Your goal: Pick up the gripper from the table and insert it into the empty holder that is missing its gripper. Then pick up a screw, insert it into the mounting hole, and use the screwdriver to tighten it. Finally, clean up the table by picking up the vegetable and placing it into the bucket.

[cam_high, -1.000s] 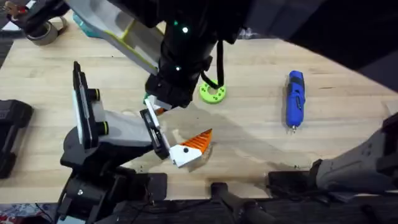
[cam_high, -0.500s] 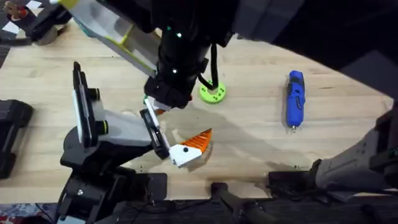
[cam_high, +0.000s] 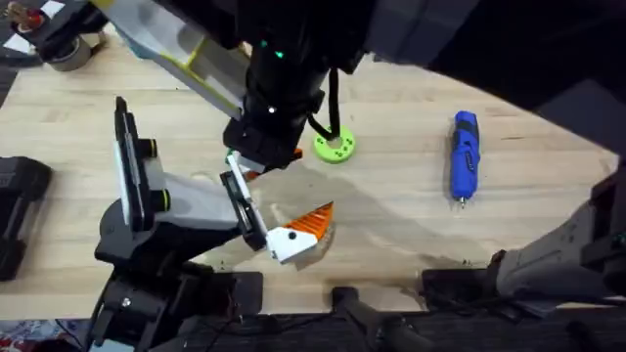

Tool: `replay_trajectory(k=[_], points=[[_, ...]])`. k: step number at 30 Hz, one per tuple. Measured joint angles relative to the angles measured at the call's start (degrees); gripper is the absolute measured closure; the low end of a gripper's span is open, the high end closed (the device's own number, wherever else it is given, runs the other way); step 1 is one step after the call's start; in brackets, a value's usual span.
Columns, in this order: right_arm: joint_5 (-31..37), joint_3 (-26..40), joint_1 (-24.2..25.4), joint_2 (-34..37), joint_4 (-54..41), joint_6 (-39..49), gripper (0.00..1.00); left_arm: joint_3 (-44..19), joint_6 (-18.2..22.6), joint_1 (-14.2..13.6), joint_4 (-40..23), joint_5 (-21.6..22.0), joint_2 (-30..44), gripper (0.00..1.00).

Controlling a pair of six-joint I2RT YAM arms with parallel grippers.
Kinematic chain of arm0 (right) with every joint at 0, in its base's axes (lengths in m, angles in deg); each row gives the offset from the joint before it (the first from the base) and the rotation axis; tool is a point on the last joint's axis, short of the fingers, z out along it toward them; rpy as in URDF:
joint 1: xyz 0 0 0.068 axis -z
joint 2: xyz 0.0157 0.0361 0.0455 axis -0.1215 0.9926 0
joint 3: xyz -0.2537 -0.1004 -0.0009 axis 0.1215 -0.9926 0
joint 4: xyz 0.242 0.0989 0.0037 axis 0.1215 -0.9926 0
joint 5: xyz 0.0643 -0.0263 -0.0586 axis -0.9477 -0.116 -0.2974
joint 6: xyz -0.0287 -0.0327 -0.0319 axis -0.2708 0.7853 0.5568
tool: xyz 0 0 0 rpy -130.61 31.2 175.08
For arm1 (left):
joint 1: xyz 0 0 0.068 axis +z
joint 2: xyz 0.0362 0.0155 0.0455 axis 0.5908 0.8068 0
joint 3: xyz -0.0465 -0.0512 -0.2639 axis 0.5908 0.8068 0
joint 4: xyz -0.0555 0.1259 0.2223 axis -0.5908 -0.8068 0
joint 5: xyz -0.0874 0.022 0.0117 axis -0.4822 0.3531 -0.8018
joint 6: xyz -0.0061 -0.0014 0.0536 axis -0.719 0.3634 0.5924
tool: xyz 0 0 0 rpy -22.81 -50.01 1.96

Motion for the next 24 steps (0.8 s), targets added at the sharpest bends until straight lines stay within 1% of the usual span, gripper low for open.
replay_trajectory(k=[24], points=[[0.0,0.2,-0.1,1.5,-0.2,0.2,0.988,0.0,-0.7,0.1,0.0,0.0,0.3,0.013]])
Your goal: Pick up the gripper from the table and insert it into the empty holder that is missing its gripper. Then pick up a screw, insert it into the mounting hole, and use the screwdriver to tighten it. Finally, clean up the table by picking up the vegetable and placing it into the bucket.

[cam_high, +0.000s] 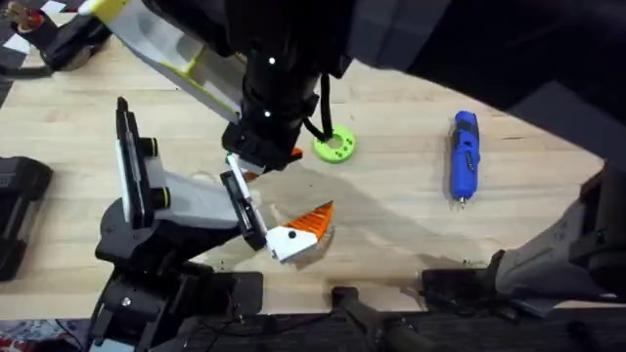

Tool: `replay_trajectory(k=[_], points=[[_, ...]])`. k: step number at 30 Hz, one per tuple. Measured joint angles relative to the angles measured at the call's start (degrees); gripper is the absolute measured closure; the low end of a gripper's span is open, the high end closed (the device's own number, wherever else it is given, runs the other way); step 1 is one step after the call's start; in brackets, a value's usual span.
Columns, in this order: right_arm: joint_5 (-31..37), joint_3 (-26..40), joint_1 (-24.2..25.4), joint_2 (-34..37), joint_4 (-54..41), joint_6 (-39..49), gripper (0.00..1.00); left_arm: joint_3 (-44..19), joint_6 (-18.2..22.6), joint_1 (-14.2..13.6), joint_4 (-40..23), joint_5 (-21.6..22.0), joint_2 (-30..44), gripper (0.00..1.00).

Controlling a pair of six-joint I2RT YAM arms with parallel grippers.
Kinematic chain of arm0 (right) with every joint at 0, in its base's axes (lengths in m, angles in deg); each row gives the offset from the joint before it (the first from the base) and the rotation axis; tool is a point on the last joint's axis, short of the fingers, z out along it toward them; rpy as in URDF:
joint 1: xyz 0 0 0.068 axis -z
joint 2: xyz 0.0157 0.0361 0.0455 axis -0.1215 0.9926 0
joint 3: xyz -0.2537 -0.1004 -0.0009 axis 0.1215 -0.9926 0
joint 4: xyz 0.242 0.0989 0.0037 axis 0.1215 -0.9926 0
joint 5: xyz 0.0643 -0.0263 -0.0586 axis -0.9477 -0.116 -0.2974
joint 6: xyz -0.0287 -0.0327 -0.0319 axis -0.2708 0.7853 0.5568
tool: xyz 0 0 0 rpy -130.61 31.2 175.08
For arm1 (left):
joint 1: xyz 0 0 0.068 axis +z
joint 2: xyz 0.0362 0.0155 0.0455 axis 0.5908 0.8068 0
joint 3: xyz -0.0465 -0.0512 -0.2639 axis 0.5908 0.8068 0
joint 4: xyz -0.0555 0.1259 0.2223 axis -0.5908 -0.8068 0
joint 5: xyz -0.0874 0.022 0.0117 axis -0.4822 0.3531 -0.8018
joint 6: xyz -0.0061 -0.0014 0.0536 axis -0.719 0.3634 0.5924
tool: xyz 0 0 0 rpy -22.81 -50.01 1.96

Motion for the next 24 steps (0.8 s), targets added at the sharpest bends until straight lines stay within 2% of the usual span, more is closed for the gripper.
replay_trajectory(k=[24], points=[[0.0,0.0,0.0,0.0,-1.3,0.9,0.988,0.0,0.0,0.0,0.0,-0.1,0.0,0.013]])
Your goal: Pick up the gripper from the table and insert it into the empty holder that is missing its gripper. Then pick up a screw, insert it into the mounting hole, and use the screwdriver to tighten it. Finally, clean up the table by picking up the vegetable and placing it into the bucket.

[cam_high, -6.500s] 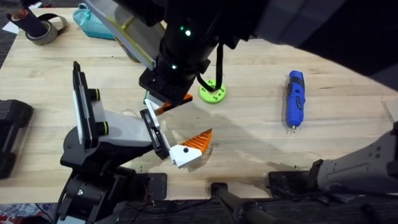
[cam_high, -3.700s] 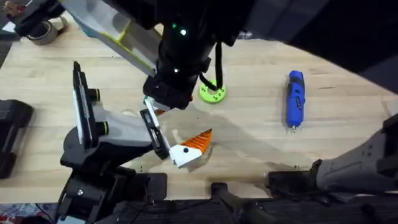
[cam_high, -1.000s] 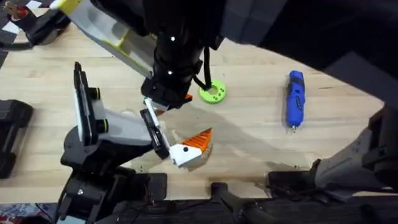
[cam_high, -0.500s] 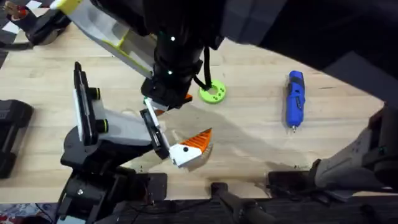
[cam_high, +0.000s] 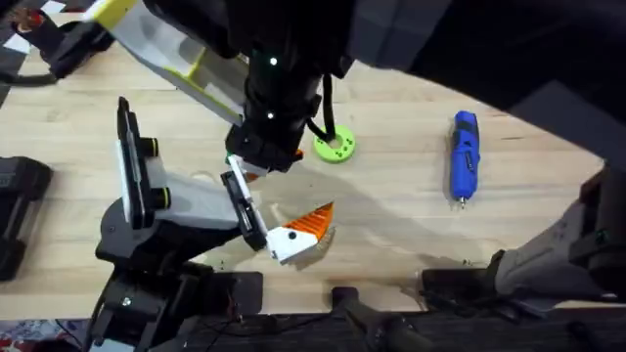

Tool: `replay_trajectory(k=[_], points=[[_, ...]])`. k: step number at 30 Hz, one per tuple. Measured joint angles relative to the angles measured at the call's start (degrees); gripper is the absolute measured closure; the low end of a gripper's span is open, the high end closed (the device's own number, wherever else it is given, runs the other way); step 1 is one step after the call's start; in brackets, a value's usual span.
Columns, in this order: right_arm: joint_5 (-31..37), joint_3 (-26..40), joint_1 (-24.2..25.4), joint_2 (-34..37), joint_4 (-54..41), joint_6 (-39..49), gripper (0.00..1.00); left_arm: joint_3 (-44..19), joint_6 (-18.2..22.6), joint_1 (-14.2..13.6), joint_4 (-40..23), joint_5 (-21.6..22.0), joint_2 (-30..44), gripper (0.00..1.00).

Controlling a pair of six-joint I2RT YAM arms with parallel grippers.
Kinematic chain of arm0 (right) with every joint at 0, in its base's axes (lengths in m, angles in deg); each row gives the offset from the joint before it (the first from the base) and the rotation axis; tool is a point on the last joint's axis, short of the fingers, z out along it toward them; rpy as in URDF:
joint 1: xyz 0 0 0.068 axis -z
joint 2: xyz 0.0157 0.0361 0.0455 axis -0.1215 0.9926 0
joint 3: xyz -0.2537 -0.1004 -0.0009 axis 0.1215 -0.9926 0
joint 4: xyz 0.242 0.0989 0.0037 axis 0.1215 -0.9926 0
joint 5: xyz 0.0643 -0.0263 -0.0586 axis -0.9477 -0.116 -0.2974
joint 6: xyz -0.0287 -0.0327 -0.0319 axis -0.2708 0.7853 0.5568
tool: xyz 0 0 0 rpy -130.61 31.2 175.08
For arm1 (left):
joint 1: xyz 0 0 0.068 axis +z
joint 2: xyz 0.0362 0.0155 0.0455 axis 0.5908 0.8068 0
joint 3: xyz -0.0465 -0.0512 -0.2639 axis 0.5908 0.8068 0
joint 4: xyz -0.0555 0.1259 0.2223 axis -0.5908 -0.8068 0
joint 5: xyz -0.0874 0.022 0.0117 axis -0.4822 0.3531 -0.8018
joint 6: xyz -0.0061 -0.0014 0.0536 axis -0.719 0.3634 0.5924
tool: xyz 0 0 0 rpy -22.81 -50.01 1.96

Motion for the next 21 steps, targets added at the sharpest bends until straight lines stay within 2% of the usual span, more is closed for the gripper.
replay_trajectory(k=[21], points=[[0.0,0.0,0.0,0.0,1.3,1.3,0.996,0.0,0.0,0.0,0.0,0.0,0.0,0.014]])
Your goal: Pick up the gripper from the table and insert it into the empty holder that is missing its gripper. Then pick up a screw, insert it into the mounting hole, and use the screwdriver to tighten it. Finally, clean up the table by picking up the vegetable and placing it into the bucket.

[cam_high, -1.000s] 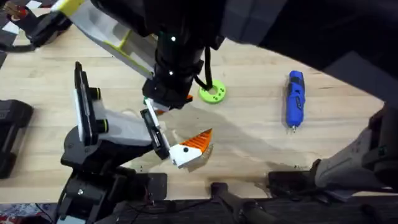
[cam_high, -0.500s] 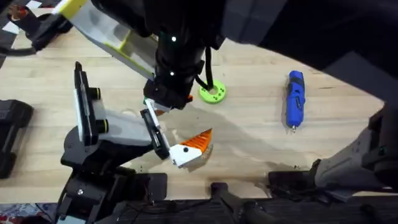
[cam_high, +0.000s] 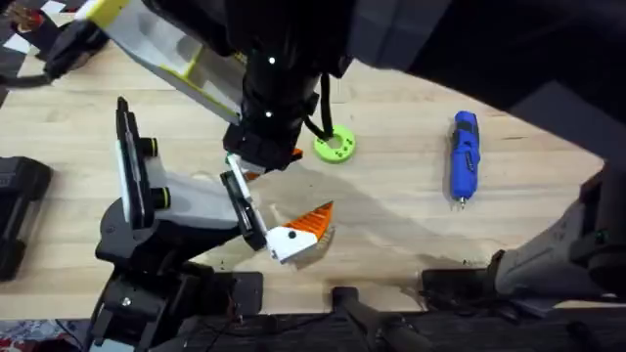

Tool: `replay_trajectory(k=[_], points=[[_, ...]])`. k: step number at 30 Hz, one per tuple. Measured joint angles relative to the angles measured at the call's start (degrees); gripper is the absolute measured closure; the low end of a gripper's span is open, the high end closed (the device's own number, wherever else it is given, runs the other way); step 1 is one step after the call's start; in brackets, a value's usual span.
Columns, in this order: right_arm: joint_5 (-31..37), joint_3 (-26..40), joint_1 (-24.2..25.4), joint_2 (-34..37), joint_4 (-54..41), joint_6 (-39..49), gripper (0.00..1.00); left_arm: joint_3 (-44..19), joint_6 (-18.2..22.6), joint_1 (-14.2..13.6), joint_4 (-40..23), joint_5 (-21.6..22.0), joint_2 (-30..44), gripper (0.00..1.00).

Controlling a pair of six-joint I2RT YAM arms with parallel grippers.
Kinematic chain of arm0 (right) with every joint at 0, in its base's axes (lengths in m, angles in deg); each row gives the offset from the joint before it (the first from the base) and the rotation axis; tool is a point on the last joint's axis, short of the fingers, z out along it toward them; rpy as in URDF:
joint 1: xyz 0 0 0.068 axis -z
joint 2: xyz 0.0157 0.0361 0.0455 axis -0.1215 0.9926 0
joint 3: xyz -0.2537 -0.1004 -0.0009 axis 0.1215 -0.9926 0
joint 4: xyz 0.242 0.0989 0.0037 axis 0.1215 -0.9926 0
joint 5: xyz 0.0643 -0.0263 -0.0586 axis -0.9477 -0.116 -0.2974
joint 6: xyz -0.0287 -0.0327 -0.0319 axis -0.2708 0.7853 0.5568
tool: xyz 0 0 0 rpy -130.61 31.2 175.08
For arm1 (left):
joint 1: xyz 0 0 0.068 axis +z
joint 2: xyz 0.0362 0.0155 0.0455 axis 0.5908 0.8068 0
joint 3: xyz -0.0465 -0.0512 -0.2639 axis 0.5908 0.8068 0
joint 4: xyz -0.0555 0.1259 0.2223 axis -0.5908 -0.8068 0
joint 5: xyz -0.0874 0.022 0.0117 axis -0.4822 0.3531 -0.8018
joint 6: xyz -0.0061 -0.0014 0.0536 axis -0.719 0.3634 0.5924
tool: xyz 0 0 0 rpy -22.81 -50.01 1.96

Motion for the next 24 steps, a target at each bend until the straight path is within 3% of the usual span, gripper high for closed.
replay_trajectory(k=[9,10,16,18,24], points=[[0.0,0.0,0.0,0.0,0.0,0.0,0.996,0.0,0.0,0.0,0.0,0.0,0.0,0.014],[0.0,0.0,0.0,0.0,0.0,-0.1,0.955,0.0,0.0,0.0,0.0,0.0,0.0,0.014],[1.8,0.1,0.6,0.0,0.4,0.5,0.079,0.0,0.0,0.0,0.0,0.0,0.0,0.015],[1.9,0.1,1.3,0.0,0.6,0.6,0.012,0.0,0.0,0.0,0.0,0.0,0.0,0.014],[1.9,0.1,1.3,0.0,0.7,0.6,0.010,0.0,0.0,0.0,0.0,0.0,0.0,0.014]])
